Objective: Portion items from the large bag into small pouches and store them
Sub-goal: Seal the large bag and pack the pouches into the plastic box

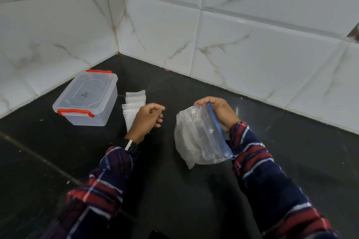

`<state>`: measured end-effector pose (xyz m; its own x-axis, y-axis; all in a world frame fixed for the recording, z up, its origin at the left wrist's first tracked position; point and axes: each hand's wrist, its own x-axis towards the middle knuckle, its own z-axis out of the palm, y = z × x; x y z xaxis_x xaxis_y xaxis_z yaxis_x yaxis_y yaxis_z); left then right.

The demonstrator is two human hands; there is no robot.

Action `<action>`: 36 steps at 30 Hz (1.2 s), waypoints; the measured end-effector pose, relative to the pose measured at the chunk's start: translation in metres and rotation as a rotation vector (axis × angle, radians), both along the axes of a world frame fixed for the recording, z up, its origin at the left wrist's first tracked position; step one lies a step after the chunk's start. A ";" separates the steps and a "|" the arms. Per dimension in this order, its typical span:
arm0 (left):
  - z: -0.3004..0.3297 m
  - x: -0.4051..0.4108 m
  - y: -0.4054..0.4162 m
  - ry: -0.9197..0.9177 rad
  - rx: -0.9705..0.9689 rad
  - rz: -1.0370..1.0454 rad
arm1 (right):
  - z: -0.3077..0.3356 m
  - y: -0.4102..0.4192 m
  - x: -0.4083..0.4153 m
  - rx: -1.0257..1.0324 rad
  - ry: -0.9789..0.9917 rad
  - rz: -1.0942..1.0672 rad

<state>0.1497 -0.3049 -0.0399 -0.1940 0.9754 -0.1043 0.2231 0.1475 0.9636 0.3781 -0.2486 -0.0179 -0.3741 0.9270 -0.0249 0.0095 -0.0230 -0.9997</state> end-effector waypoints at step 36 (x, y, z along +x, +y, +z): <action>-0.044 -0.005 0.020 -0.126 -0.232 0.094 | -0.026 0.035 0.035 0.224 -0.429 -0.231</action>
<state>0.1446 -0.2844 -0.0844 -0.2542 0.9009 -0.3517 0.0788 0.3817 0.9209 0.4135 -0.2135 -0.0437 -0.1591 0.9842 0.0777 0.4384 0.1410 -0.8877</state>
